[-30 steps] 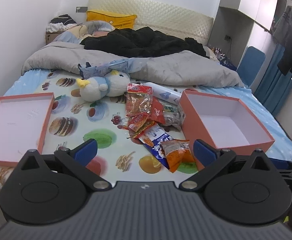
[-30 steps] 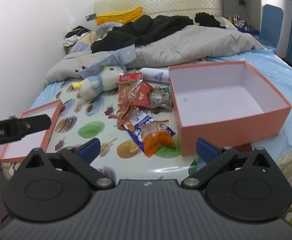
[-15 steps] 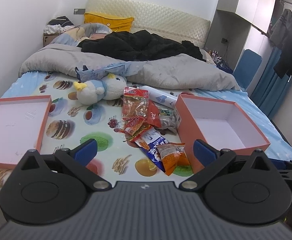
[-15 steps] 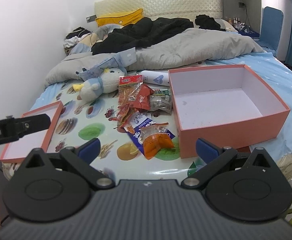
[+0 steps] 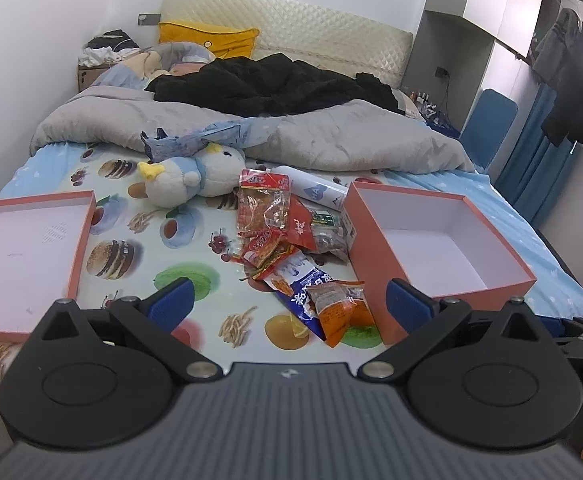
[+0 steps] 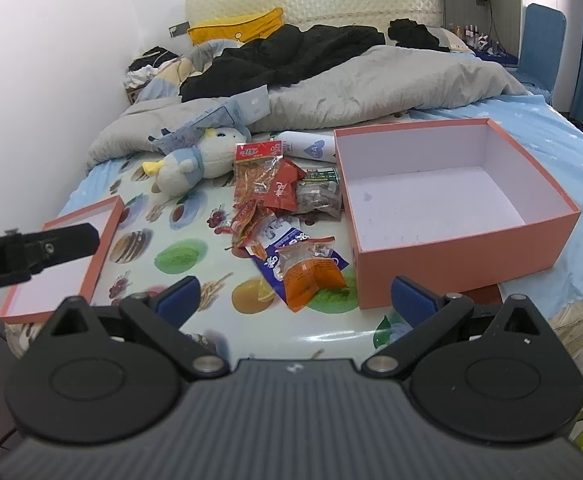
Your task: Organize snacks
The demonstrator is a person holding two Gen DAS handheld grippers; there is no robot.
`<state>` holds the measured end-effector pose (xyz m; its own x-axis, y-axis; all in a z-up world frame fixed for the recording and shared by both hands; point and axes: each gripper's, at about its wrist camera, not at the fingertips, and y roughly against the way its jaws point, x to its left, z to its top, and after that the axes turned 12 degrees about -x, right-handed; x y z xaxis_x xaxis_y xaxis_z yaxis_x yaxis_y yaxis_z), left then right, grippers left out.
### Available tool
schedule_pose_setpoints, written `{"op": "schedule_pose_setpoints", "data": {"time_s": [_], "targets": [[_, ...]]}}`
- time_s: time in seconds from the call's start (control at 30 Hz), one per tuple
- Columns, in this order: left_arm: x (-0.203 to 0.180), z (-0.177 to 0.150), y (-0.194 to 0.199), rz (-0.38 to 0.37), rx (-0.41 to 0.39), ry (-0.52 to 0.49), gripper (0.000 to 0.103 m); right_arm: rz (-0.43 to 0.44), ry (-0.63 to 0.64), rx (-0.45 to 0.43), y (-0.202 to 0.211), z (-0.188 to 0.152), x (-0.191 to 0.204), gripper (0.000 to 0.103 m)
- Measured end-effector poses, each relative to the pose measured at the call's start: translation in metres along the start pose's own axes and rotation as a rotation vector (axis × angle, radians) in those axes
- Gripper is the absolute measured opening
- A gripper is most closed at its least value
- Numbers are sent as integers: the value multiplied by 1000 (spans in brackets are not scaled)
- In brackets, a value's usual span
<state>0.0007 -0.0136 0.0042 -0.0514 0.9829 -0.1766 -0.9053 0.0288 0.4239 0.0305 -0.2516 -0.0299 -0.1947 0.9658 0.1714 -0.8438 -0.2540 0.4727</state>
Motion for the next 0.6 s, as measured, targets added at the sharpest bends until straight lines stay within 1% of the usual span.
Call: {"op": "schedule_pose_setpoints", "data": {"time_s": [0.37, 0.47, 0.6], "targets": [[-1, 1, -5, -6, 5, -6, 103, 20, -24, 23, -2, -1, -2, 103], [-1, 1, -6, -7, 6, -8, 103, 23, -14, 24, -2, -2, 1, 103], [-1, -1, -6, -22, 4, -9, 103, 54, -16, 18, 0, -5, 1, 103]]}}
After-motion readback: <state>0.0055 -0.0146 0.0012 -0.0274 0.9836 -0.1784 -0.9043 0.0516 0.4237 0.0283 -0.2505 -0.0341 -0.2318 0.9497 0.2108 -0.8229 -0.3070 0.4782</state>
